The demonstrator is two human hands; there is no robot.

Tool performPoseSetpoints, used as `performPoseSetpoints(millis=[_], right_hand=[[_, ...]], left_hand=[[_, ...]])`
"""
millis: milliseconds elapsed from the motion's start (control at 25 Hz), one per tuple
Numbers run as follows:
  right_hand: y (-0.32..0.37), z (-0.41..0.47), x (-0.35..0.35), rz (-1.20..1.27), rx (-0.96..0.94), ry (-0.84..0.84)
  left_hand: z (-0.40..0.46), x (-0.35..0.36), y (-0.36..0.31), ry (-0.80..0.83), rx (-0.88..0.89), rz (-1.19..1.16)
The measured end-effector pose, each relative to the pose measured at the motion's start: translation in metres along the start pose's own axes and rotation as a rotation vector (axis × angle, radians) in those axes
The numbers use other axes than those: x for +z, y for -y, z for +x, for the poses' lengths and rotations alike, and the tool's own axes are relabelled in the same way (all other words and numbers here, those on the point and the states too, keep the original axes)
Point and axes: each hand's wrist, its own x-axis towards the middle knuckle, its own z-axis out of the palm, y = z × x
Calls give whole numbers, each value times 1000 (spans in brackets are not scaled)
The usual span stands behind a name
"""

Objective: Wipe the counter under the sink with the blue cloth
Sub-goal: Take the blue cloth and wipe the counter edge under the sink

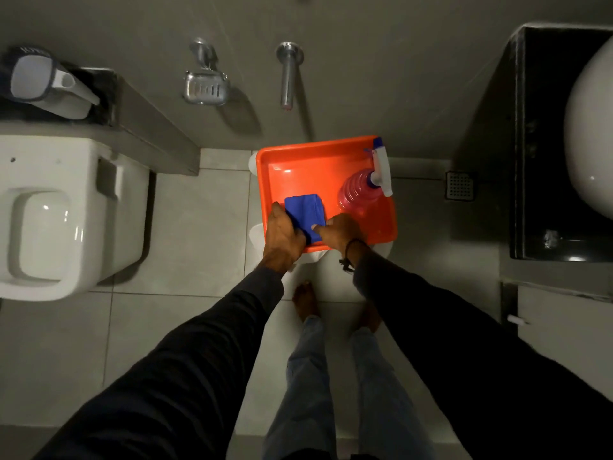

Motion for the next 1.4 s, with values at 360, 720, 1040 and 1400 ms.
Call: performPoseSetpoints(millis=[360,720,1040,1400], right_hand=[[-23,-96,-90,295,-75,148],[-151,-144,-236,442,-85,-352],[-255,-128,-291,621,23,-429],[-276,-166,-356,347,-477,-991]], left_hand=[[-82,-30,-38,352,-376,-797],[-129,101,-182,440,-106,-722],[-163,213,-253,347,-97,-629],[-173,254,-250,-158,336,62]])
